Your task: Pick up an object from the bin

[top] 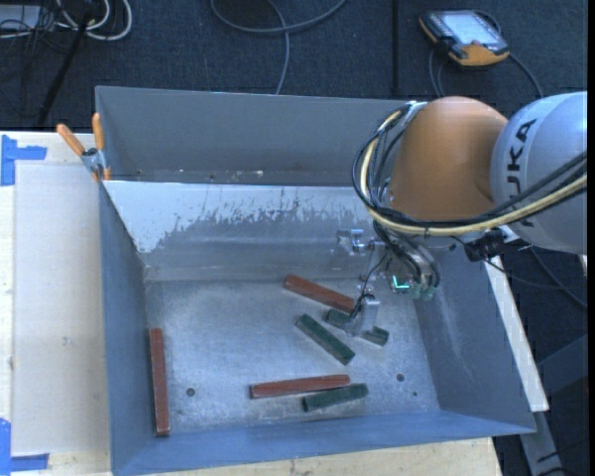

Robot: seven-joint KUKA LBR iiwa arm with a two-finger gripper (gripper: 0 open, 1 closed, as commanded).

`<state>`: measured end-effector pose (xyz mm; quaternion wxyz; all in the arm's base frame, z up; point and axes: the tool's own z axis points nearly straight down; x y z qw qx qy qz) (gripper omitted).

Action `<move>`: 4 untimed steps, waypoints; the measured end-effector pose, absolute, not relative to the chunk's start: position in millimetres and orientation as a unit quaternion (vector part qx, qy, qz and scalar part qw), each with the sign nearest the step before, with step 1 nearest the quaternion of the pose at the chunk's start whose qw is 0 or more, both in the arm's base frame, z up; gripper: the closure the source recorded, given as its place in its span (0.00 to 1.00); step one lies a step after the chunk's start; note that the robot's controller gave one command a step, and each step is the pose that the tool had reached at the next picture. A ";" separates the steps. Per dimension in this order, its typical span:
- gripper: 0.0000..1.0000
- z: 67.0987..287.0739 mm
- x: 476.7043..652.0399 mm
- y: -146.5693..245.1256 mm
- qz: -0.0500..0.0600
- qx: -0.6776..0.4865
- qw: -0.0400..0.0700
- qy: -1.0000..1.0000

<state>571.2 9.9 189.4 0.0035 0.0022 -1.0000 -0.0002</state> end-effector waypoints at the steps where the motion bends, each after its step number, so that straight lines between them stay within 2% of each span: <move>1: 0.00 192.4 572.7 9.8 0.000 0.002 0.000 -1.000; 2: 0.00 170.5 587.1 9.3 0.000 0.035 -0.004 -0.999; 3: 0.00 112.2 589.7 10.0 0.000 0.027 -0.001 -1.000; 4: 1.00 69.8 549.8 -19.7 0.000 0.017 0.001 -1.000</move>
Offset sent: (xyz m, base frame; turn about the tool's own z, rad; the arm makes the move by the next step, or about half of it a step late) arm 0.0403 -0.0056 -0.0791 -0.2017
